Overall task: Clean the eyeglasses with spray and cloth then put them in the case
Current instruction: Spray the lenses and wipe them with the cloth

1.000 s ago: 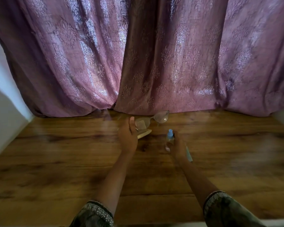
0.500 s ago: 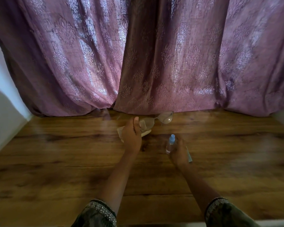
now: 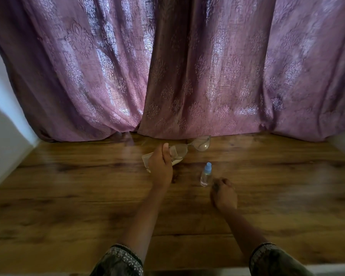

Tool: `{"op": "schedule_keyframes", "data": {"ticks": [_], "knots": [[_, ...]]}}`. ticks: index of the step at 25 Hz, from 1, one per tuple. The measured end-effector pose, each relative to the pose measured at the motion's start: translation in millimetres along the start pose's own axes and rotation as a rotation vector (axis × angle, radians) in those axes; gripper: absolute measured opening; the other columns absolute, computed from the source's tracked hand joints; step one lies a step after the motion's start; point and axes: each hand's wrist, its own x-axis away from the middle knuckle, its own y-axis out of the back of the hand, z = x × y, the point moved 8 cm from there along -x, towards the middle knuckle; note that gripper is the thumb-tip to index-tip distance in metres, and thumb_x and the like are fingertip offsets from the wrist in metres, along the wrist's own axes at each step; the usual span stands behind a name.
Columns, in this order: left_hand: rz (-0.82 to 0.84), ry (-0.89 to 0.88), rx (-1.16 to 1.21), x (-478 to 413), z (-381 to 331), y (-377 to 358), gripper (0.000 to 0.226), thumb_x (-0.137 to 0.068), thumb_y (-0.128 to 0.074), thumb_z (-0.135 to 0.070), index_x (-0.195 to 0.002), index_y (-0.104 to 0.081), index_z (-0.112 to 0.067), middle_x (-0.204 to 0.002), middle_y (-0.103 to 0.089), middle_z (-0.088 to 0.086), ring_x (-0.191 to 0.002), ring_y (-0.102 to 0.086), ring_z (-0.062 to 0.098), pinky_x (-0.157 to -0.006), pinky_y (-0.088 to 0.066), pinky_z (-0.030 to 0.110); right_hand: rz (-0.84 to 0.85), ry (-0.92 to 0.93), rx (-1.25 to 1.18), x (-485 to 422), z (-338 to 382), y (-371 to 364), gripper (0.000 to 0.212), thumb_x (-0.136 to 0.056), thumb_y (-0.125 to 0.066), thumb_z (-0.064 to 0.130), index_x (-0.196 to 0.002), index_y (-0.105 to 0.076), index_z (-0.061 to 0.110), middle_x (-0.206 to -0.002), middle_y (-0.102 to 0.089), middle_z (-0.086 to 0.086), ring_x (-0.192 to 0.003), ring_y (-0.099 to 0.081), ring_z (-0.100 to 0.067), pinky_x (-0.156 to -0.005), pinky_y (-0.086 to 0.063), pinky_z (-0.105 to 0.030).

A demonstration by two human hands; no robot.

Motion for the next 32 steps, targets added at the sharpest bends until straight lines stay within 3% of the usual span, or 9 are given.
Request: {"op": "schedule_keyframes", "data": {"ticks": [4,7,9,13,16,19,22,29,32], "knots": [[-0.004,-0.008,0.013,2.0,-3.5,2.6,0.026,-0.095,-0.036,-0.020,-0.071,-0.045,-0.017,-0.057,-0.041,-0.017,-0.059,-0.051,-0.004,-0.052,-0.032,0.007,-0.076,-0.094,-0.197,6.8,-4.8,15.3,0.015,-0.087,-0.056,0.010,-0.100,-0.065,0.007,-0.103,-0.066,-0.010,-0.085,-0.062,-0.020,-0.074,-0.051,-0.031],[-0.016,0.006,0.020,3.1,-3.3,3.8,0.028,-0.095,-0.036,-0.021,-0.072,-0.049,-0.012,-0.058,-0.041,-0.018,-0.059,-0.051,-0.006,-0.053,-0.033,0.007,-0.279,-0.058,-0.376,11.5,6.5,49.5,0.014,-0.087,-0.055,0.010,-0.093,-0.064,0.001,-0.088,-0.067,-0.016,-0.071,-0.059,-0.023,-0.064,-0.050,-0.033],[-0.024,0.028,0.019,4.0,-3.0,4.6,0.030,-0.095,-0.036,-0.021,-0.073,-0.052,-0.008,-0.059,-0.042,-0.018,-0.059,-0.050,-0.009,-0.053,-0.034,0.006,-0.389,0.000,-0.499,16.2,22.5,76.6,0.010,-0.086,-0.053,0.007,-0.087,-0.062,0.001,-0.080,-0.063,-0.014,-0.061,-0.051,-0.018,-0.054,-0.040,-0.027],[-0.026,-0.006,0.016,5.1,-12.6,6.2,0.026,-0.096,-0.037,-0.016,-0.071,-0.046,-0.016,-0.057,-0.041,-0.018,-0.060,-0.051,-0.007,-0.054,-0.033,0.005,-0.626,0.192,-0.648,32.8,56.2,126.9,0.003,-0.078,-0.059,0.006,-0.079,-0.059,0.003,-0.081,-0.057,-0.006,-0.069,-0.051,-0.020,-0.057,-0.034,-0.023],[-0.026,-0.019,0.021,6.0,-18.8,5.7,0.026,-0.095,-0.037,-0.015,-0.070,-0.043,-0.018,-0.057,-0.040,-0.018,-0.060,-0.051,-0.008,-0.054,-0.033,0.004,-0.722,0.447,-0.661,52.5,86.2,148.6,0.013,-0.077,-0.052,0.016,-0.076,-0.057,0.004,-0.074,-0.056,-0.008,-0.066,-0.049,-0.016,-0.057,-0.036,-0.020],[-0.030,-0.024,0.015,9.3,-24.1,3.3,0.028,-0.095,-0.040,-0.012,-0.068,-0.043,-0.017,-0.056,-0.040,-0.019,-0.060,-0.051,-0.010,-0.055,-0.033,0.003,-0.705,0.618,-0.646,71.3,114.7,158.2,0.008,-0.081,-0.055,0.009,-0.085,-0.060,0.003,-0.079,-0.059,-0.004,-0.071,-0.046,-0.004,-0.063,-0.035,-0.007],[-0.023,-0.017,0.005,11.2,-24.6,1.0,0.029,-0.096,-0.041,-0.012,-0.068,-0.044,-0.018,-0.055,-0.040,-0.019,-0.059,-0.051,-0.010,-0.055,-0.032,0.003,-0.607,0.727,-0.608,80.0,137.3,149.1,0.020,-0.085,-0.060,0.006,-0.105,-0.063,0.010,-0.093,-0.062,0.002,-0.082,-0.050,0.003,-0.074,-0.037,-0.002],[-0.011,-0.027,0.018,11.5,-26.8,1.1,0.027,-0.096,-0.037,-0.017,-0.070,-0.047,-0.018,-0.054,-0.041,-0.016,-0.054,-0.050,-0.002,-0.053,-0.032,0.006,-0.560,0.738,-0.563,77.9,154.9,135.3,0.012,-0.080,-0.066,0.010,-0.091,-0.066,0.008,-0.092,-0.066,-0.007,-0.081,-0.062,-0.015,-0.068,-0.048,-0.019],[-0.024,0.003,0.038,9.2,-24.1,3.0,0.029,-0.096,-0.038,-0.015,-0.068,-0.043,-0.017,-0.053,-0.040,-0.015,-0.055,-0.049,-0.003,-0.053,-0.032,0.007,-0.536,0.798,-0.513,85.8,160.8,124.6,0.013,-0.082,-0.060,0.015,-0.090,-0.066,0.007,-0.092,-0.064,-0.009,-0.080,-0.062,-0.019,-0.068,-0.051,-0.024]]}}
